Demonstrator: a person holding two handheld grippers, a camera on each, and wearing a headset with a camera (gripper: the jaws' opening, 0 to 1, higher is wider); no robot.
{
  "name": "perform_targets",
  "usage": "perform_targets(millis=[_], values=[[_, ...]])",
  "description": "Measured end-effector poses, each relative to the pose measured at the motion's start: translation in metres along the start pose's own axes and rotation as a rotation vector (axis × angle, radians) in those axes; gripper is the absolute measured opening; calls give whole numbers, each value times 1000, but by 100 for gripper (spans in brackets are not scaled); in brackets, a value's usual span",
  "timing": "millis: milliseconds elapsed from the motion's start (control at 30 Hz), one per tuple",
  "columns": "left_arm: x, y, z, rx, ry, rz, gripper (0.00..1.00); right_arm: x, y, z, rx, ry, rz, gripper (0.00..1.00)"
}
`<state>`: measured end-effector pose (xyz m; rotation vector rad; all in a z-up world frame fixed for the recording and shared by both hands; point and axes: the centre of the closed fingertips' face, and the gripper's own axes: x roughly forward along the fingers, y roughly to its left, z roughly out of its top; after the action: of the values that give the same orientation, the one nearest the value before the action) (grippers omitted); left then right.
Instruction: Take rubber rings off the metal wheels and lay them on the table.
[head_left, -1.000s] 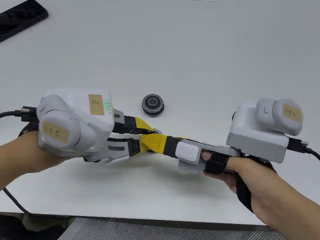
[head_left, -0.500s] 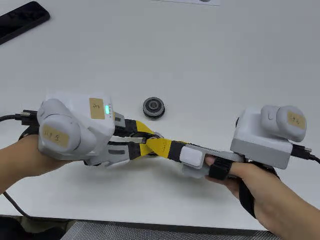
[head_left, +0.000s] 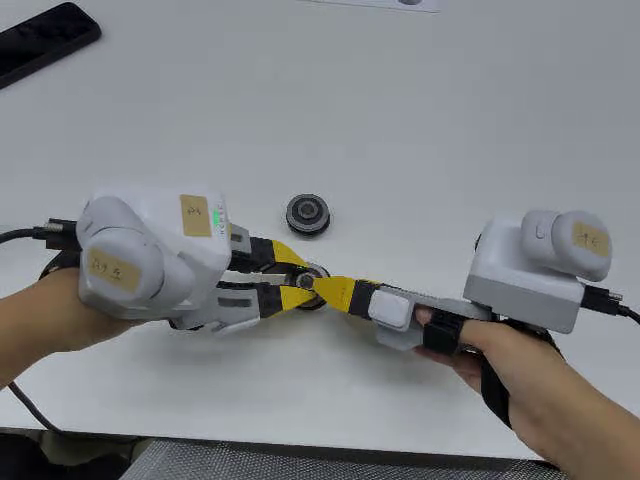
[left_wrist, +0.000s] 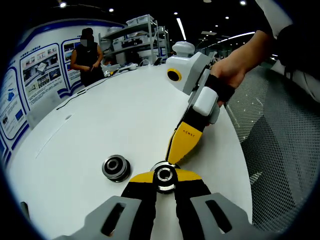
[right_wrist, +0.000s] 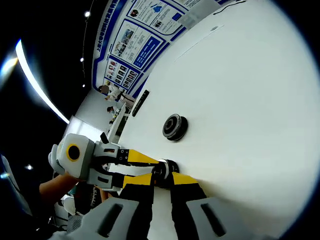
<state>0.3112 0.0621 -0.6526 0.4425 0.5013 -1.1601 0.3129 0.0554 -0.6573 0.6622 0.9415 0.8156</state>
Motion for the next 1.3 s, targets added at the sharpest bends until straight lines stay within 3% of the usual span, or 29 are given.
perform_targets(millis=[300, 700, 800, 1067, 1200, 1300], values=[[0, 0, 0, -1, -1, -1, 13, 2, -7, 2, 29, 15, -22, 5], [-1, 0, 0, -2, -1, -1, 13, 0, -6, 1, 66, 22, -12, 3], [-1, 0, 0, -3, -2, -1, 13, 1, -9, 2, 114, 31, -12, 3], [0, 0, 0, -6, 7, -1, 13, 0, -7, 3, 83, 48, -33, 2], [0, 0, 0, -11, 14, 0, 13, 1, -8, 3, 110, 39, -51, 1], [0, 1, 0, -13, 16, 2, 13, 0, -5, 3, 87, 28, -59, 1]])
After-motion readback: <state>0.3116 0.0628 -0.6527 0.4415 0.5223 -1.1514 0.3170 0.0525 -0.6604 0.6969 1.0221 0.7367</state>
